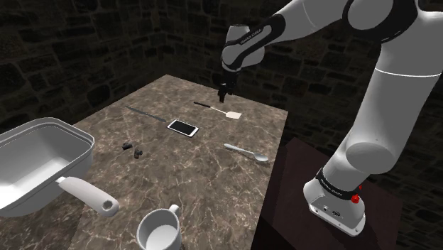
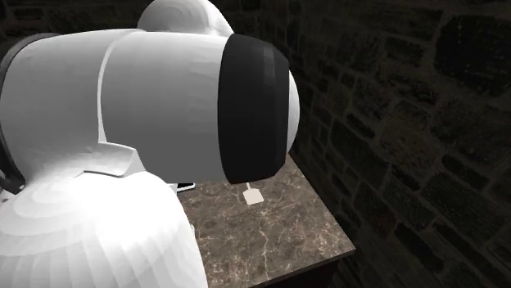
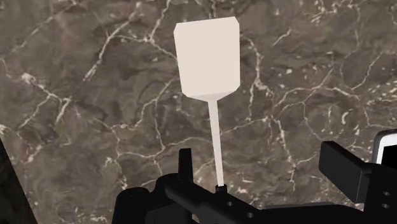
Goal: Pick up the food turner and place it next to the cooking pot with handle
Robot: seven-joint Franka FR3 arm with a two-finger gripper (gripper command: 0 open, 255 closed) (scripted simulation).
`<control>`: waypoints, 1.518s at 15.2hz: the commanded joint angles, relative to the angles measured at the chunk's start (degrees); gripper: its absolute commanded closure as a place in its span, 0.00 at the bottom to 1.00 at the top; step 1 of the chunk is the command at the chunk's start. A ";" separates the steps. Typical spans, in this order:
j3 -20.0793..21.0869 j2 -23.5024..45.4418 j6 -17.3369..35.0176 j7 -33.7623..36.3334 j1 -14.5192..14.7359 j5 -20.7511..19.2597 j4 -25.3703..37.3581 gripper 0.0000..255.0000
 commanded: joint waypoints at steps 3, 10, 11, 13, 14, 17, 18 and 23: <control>0.95 9.53 2.21 -3.20 -0.52 0.87 7.76 0.00; 1.66 15.77 5.26 -4.44 -0.90 1.35 11.12 0.00; 1.72 16.36 5.79 -4.49 -0.92 1.43 11.17 0.00; 1.81 17.27 6.62 -4.57 -0.97 1.55 11.26 0.00; 1.81 17.28 6.61 -4.57 -0.97 1.55 11.27 0.00; 1.81 17.29 6.61 -4.57 -0.97 1.55 11.28 0.00; 1.81 17.29 6.61 -4.57 -0.97 1.55 11.28 0.00; 1.81 17.28 6.62 -4.57 -0.97 1.55 11.27 1.00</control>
